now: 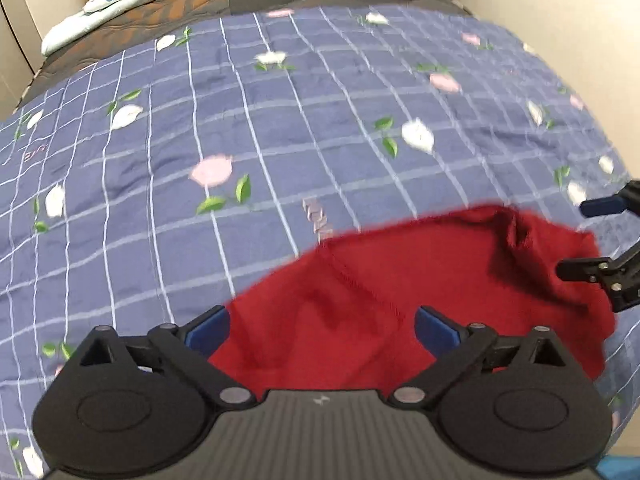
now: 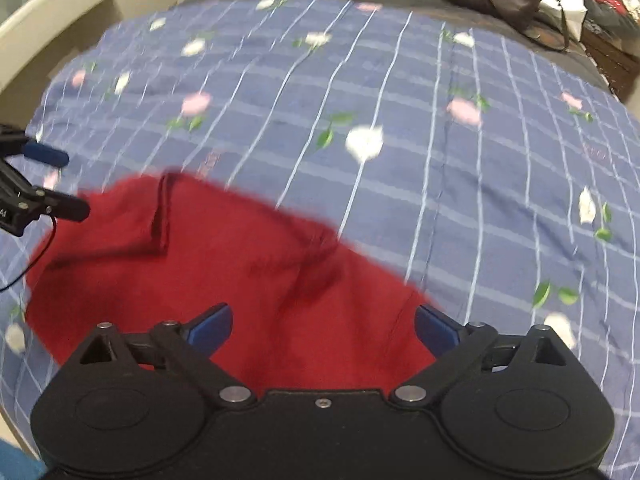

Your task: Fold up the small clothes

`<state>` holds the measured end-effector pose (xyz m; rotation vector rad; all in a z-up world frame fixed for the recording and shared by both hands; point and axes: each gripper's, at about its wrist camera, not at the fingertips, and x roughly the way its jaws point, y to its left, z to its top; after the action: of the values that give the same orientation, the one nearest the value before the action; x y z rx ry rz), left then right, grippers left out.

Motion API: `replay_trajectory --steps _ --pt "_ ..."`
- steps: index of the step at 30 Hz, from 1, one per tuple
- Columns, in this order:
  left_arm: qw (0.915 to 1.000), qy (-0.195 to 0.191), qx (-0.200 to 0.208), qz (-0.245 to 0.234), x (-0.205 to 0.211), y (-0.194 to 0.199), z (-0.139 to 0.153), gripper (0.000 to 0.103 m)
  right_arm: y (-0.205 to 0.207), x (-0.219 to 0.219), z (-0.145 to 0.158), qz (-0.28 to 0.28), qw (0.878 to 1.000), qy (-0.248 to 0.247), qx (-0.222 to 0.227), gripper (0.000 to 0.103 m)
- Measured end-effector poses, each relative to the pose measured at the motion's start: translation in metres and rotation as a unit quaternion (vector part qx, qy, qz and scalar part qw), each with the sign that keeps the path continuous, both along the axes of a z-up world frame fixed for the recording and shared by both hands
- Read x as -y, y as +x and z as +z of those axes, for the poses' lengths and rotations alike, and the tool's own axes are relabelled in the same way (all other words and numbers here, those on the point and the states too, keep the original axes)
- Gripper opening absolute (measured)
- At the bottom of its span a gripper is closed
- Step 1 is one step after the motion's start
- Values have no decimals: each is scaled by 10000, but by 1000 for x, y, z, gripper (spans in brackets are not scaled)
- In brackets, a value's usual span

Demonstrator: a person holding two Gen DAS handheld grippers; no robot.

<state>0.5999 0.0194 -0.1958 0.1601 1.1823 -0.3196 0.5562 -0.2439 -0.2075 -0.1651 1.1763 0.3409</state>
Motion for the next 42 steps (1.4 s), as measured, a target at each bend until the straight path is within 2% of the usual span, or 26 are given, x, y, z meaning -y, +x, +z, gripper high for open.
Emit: replay_trajectory --steps 3,5,9,11,14,17,20,25,30,36,42 --pt "9980 592 -26 -198 14 -21 -21 101 -18 -8 -18 135 9992 -294 -251 98" --pt "9923 1180 -30 -369 25 -31 -36 101 -25 -9 -29 137 9978 -485 -431 98" --pt "9815 1836 49 -541 36 -42 -54 101 -28 -5 -43 9 9954 -723 -627 98" --pt "9798 1966 16 -358 34 -36 -57 101 -23 1 -43 -113 9947 -840 -575 98" --pt "9748 2224 -19 194 20 -21 -59 101 -9 15 -37 -484 9929 -1017 -370 101" --pt "9700 2313 -15 753 3 -8 -54 101 5 32 -30 -1001 9854 -1373 -122 102" --pt "9610 2470 9 1246 -16 3 -47 101 12 48 -24 -1462 9775 -1522 -5 102" --pt "9553 2318 -35 1837 -48 4 -31 101 7 70 -13 -1899 9693 -1558 95 102" --pt "9530 2006 -207 2263 -69 -15 -18 102 -19 72 -2 -1978 9709 -1351 52 102" --pt "9502 1589 -467 2641 -72 -68 -4 102 -65 46 9 -1917 9758 -1039 -128 102" --pt "9484 1133 -733 2868 -65 -141 9 102 -122 13 24 -1833 9800 -718 -276 102"
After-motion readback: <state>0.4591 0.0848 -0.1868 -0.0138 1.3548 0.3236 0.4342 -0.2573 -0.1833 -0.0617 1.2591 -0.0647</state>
